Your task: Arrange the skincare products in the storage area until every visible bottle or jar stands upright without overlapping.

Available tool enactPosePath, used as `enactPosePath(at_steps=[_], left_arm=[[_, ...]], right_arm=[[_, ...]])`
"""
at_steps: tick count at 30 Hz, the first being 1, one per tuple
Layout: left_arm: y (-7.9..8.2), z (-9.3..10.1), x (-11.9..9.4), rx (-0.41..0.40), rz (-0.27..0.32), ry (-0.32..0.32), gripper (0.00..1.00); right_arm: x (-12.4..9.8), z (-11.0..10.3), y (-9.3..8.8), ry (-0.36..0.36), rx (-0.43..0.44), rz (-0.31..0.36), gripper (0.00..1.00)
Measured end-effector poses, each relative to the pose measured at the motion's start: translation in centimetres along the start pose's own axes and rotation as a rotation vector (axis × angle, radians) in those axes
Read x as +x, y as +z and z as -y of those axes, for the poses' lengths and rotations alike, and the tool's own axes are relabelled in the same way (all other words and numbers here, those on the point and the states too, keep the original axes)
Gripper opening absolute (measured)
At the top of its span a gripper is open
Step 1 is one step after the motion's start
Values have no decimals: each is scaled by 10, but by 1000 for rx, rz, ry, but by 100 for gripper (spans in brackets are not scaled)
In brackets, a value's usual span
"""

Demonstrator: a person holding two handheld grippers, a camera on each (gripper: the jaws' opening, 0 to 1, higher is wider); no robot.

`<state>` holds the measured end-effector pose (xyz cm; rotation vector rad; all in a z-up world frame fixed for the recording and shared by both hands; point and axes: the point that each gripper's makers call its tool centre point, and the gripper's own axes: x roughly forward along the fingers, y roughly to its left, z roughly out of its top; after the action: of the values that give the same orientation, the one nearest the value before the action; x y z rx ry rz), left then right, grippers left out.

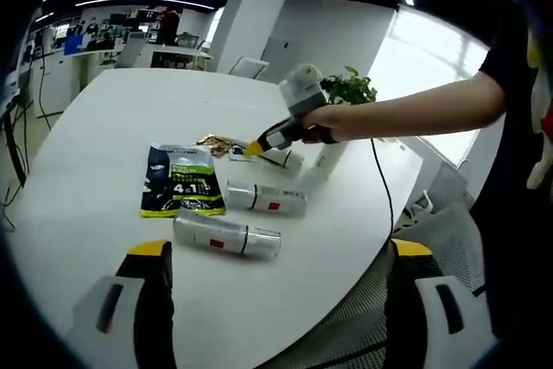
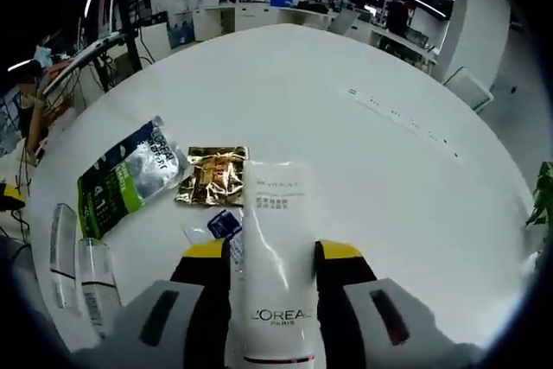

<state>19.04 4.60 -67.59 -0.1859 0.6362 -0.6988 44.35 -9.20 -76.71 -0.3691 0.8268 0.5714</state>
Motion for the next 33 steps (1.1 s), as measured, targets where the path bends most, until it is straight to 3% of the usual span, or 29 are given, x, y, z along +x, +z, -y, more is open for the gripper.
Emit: enactPosePath(at_steps=[7, 21, 33], left_arm=[[-3, -1, 2, 2, -8, -2, 95], [7, -9, -4, -46, 48, 19, 92], [29, -7, -7, -33, 104, 31, 92]], right_arm=[[-1, -3, 1, -12, 5, 5, 32], [-17, -20, 12, 18, -31, 102, 30], [-62, -52, 21, 54, -113, 193, 30]])
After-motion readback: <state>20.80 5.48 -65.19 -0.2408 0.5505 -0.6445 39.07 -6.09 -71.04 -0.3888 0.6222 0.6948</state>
